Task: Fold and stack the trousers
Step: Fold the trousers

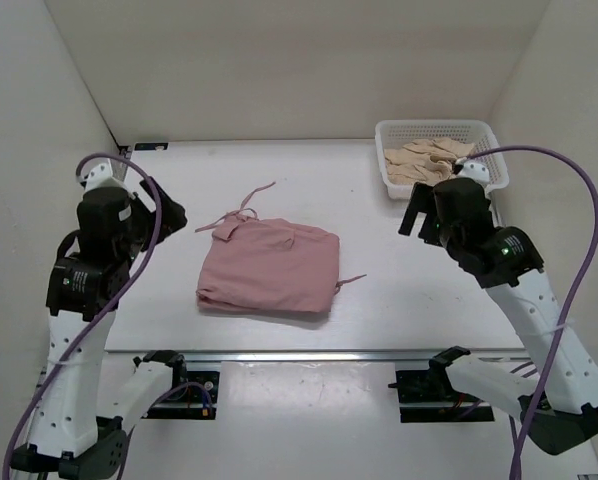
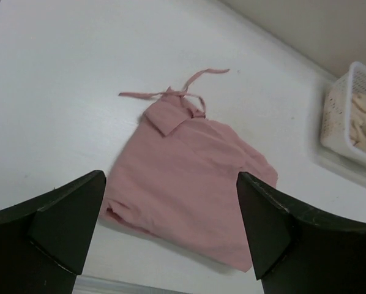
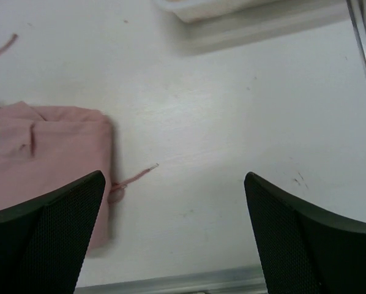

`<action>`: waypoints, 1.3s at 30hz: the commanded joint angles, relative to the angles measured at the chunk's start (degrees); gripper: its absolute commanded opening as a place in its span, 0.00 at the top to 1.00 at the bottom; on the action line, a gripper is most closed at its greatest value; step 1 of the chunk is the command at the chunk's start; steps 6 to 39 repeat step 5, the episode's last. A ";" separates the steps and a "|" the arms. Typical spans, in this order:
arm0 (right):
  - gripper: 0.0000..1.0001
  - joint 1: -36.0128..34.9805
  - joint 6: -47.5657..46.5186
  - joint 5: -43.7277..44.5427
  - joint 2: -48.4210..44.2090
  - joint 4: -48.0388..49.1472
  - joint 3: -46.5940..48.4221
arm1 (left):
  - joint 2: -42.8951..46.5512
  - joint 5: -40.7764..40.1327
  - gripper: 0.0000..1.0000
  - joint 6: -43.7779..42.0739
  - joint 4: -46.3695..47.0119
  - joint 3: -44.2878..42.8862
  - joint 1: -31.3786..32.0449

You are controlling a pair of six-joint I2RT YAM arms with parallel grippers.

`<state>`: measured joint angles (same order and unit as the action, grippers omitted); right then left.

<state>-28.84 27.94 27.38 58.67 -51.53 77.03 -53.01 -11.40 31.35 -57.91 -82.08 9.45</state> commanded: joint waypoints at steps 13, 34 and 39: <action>0.00 0.63 2.55 5.50 -3.22 -4.46 -4.26 | 2.04 -3.36 0.00 2.57 -4.40 4.84 -0.14; 0.00 0.63 2.55 5.50 -3.22 -4.46 -4.26 | 2.04 -3.36 0.00 2.57 -4.40 4.84 -0.14; 0.00 0.63 2.55 5.50 -3.22 -4.46 -4.26 | 2.04 -3.36 0.00 2.57 -4.40 4.84 -0.14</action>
